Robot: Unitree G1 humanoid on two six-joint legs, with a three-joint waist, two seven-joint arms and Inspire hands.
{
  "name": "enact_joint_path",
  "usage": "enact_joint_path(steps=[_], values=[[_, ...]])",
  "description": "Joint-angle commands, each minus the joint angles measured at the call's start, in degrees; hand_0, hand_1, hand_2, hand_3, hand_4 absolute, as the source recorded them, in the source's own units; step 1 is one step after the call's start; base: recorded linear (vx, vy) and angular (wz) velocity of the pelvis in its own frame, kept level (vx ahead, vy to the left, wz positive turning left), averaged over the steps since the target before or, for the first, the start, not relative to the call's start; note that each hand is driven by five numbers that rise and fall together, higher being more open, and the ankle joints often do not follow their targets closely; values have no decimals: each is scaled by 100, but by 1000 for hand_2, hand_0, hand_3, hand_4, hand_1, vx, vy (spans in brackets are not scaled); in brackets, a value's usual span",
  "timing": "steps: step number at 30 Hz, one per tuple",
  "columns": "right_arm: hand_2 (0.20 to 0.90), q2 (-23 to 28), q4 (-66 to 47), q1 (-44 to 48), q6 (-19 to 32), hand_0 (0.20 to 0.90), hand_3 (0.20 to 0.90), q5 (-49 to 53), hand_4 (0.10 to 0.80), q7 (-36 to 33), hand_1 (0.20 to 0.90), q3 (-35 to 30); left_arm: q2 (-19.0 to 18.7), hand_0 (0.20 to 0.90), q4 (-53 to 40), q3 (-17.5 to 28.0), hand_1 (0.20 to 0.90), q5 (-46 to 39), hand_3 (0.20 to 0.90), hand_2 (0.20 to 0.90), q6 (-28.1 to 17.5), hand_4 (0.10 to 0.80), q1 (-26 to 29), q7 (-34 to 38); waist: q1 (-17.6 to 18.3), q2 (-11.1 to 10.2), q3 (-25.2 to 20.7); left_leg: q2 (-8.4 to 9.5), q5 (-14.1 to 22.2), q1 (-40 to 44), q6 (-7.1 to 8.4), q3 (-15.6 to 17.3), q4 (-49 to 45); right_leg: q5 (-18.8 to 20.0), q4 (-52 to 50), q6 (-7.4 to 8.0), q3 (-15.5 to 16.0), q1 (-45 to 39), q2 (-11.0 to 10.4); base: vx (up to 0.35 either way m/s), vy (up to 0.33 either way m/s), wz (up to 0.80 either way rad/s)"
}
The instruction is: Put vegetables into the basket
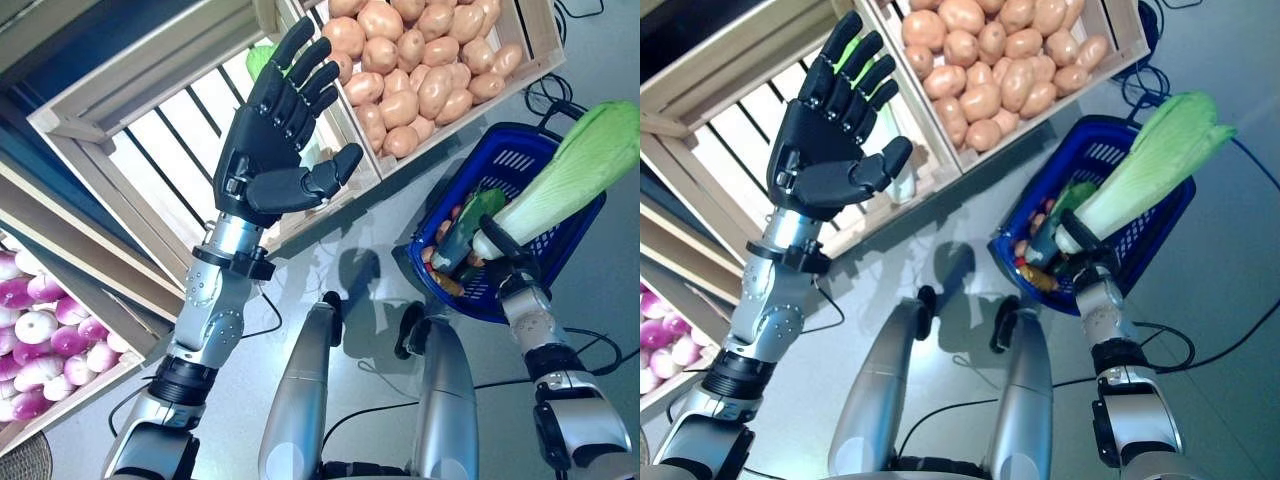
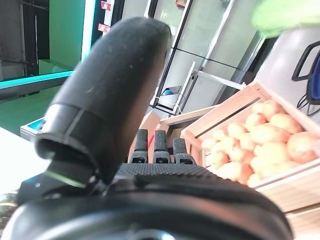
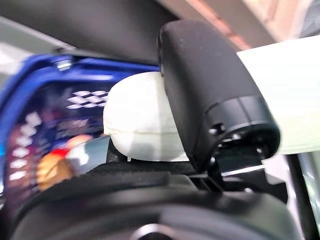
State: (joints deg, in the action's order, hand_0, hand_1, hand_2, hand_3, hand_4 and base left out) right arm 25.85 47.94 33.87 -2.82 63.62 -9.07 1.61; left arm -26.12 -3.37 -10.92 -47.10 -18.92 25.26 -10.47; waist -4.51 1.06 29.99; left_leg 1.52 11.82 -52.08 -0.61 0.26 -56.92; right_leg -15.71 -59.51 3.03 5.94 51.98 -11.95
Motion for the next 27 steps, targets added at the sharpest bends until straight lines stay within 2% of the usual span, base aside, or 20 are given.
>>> enact_joint_path(steps=[1,7,9,12,14,18,23,24,25,26,27], values=[[300,480,279,305,-93,300,300,235,400,430,300,24,173,900,-754,279,900,-186,900,900,-395,800,362,-212,-72,153,-24,238,500,198,-155,236,-118,202,-200,-121,76,-65,184,0,0,0],[300,495,1045,397,-229,300,300,529,400,253,300,-122,117,900,-785,212,900,-34,900,900,-206,800,341,-207,-130,171,-20,265,400,86,-148,199,-62,322,-169,-36,82,13,303,29,-33,-6],[300,457,1124,388,157,300,300,709,400,-33,300,-198,83,900,-834,154,900,-60,900,900,-175,800,348,-73,-118,182,-20,250,334,108,-127,190,47,411,-45,-5,95,-14,327,54,-48,0],[300,351,1172,356,153,300,300,1019,400,-147,300,-346,26,900,-796,101,900,-53,900,900,-253,800,333,-52,-111,184,-20,238,300,67,-128,178,71,453,40,-4,137,-31,359,12,-37,5],[300,294,1216,357,122,300,300,1227,400,-102,300,-386,23,900,-799,97,900,-39,900,900,-234,800,359,-59,-115,186,-20,230,152,-46,-153,199,122,598,130,-55,193,61,357,-57,-35,8],[300,236,1272,346,103,300,300,1344,400,-89,300,-435,-14,900,-807,104,900,-71,900,900,-203,800,358,-83,-121,191,-20,257,275,67,-116,153,183,502,206,-12,168,-60,403,79,-28,2],[300,300,1192,452,245,300,300,1393,400,-52,300,-405,-74,900,-814,109,900,-86,900,900,-289,800,338,-105,-118,209,-20,244,110,108,-114,197,473,608,463,-76,232,-106,428,-8,-9,-1],[300,317,1197,452,246,300,300,1390,400,-59,300,-414,-68,900,-819,121,900,-76,900,900,-283,800,321,-115,-122,211,-20,259,267,203,-92,171,447,466,416,-35,198,-186,442,33,-14,2],[300,379,1206,465,226,300,300,1366,400,0,300,-409,-97,900,-845,124,900,-97,900,900,-278,800,328,-118,-121,211,-20,245,158,135,-128,198,503,554,470,-93,244,-122,437,113,-9,3],[300,381,1214,474,239,300,300,1343,400,-10,300,-400,-86,900,-838,126,900,-95,900,900,-273,800,326,-124,-125,210,-20,264,293,219,-105,168,483,428,426,-53,205,-193,457,-42,-2,-1],[524,400,1213,496,258,524,524,1316,549,-33,524,-391,-76,900,-840,139,900,-81,900,900,-268,800,321,-139,-125,214,-20,249,154,148,-121,199,542,539,485,-104,246,-132,447,40,6,-3]])
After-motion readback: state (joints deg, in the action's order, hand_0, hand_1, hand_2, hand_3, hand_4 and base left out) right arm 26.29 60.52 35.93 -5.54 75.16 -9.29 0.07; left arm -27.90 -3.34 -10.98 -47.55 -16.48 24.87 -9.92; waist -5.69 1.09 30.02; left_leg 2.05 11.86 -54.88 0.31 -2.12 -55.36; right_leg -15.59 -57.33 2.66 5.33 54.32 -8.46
